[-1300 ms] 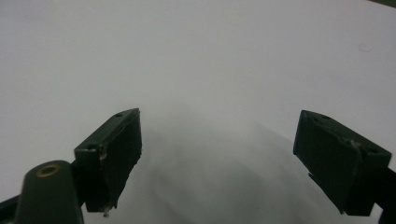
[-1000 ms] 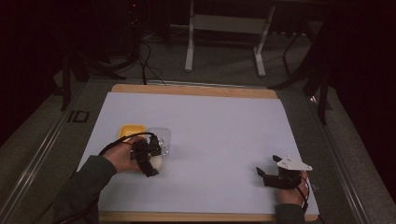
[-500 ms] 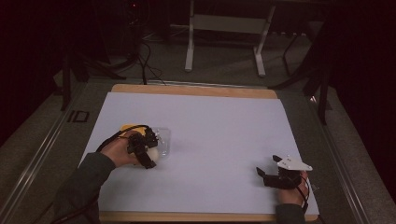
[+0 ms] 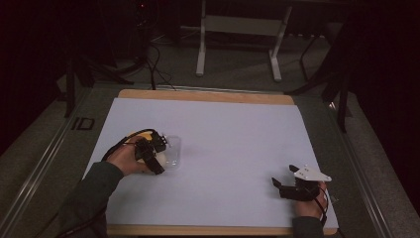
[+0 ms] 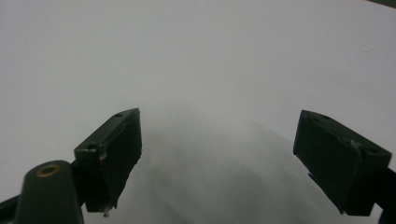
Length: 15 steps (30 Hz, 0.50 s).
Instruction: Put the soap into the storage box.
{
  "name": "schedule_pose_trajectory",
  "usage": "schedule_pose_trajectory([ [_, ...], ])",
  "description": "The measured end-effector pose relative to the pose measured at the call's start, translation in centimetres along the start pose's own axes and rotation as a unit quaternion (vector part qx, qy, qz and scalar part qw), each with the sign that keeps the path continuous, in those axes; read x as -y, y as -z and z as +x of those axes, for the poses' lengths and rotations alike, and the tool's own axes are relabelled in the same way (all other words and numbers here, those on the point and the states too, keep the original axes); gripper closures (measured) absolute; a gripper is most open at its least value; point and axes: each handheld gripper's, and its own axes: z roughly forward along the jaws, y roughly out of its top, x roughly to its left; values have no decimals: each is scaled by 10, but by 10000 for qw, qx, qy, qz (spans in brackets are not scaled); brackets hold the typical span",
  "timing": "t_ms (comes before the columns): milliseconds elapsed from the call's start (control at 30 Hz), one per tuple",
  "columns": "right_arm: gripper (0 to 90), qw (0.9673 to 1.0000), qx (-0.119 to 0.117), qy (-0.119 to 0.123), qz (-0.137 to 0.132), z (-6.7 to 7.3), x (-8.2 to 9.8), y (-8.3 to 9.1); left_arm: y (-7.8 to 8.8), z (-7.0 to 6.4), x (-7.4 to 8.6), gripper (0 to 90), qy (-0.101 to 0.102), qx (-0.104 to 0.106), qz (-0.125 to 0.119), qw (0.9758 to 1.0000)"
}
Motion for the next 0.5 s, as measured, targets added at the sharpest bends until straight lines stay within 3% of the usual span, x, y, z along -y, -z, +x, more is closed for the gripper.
schedule_pose_trajectory([
  [400, 154, 10000, -1, 0, -1, 0, 0, 0, 3, 8, 0, 254, 189, -116, -33, 9997],
  [500, 153, 10000, -1, 5, 0, 0, 0, 0, 2, 12, 1, 255, 335, -139, -17, 9993],
])
